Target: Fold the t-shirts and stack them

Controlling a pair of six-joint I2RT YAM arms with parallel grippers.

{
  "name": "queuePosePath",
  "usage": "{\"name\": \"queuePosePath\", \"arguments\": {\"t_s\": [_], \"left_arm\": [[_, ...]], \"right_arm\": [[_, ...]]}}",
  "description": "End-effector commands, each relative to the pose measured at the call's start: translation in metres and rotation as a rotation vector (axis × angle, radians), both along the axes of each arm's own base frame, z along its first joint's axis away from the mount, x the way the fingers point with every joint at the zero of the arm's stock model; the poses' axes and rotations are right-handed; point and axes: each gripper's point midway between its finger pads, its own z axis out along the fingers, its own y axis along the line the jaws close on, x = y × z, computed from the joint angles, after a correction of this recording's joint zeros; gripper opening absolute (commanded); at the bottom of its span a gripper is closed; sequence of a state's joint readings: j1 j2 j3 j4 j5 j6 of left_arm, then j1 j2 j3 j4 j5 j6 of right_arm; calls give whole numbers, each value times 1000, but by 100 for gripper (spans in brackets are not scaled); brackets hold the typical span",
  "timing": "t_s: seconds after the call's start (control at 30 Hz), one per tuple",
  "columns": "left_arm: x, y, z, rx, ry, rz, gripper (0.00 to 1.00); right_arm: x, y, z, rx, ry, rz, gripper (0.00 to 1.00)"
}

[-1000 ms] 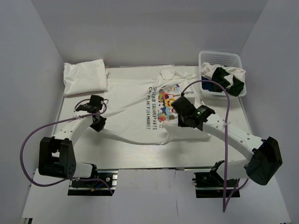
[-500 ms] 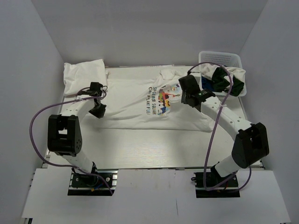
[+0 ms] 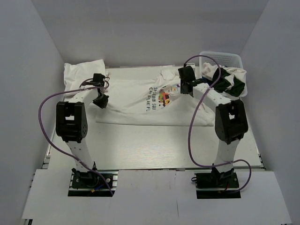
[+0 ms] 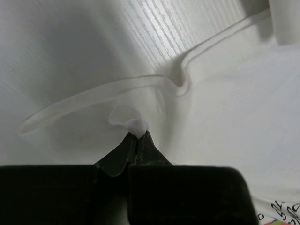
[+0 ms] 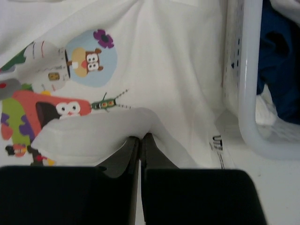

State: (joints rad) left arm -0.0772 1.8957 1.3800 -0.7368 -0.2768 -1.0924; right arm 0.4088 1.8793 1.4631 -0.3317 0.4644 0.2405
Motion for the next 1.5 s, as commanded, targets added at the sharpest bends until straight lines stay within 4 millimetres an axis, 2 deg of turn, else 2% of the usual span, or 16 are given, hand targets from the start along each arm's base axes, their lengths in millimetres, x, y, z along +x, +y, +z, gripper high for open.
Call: {"name": "queuePosePath", "arguments": {"t_s": [0.0,0.07,0.17,0.2,0.23,0.3,0.43,0.5,0.53,0.63,0.67,0.83,1.03,1.13,1.3,1.47], "left_arm": [[7,19,23,37,-16,74,7],[5,22,29,46,-17,103,9],[2,24,29,54,-21,107,25],[5,24,34,57,-38,94,34],[4,24,34,61,-36,86,59],[10,24,46,71,-49,58,75],[20,17,66,66,-100,6,87],[20,6,69,45,-121,-56,89],[23,3,71,32,-147,-72,89],[17,-21,64,-56,-186,-173,95],[7,-26,48,-81,-160,-197,100],[-7,-44,9,-121,-81,-267,100],[-38,-34,-34,-52,92,-248,100],[-72,-30,-60,-38,204,-250,100],[-158,-22,-81,-34,413,-254,100],[-242,-21,-71,-53,525,-227,100]], "right_arm": [[42,-11,24,-1,-86,-47,0],[45,-19,8,-26,-47,-85,0],[55,-25,13,-29,-57,-112,4],[56,-28,11,-29,-47,-115,20],[56,-26,13,-23,-44,-95,63],[54,-25,17,-20,-43,-87,90],[39,-15,20,12,-22,-23,90],[29,0,39,90,-49,36,90],[15,4,17,115,-4,64,90],[-11,18,21,204,-4,118,90],[-29,18,-8,213,55,132,90],[-46,24,-49,270,152,123,90],[-72,15,-95,256,265,75,90],[-97,6,-101,263,288,36,90],[-171,-7,-132,291,402,36,90],[-230,-19,-131,314,434,27,90]]}}
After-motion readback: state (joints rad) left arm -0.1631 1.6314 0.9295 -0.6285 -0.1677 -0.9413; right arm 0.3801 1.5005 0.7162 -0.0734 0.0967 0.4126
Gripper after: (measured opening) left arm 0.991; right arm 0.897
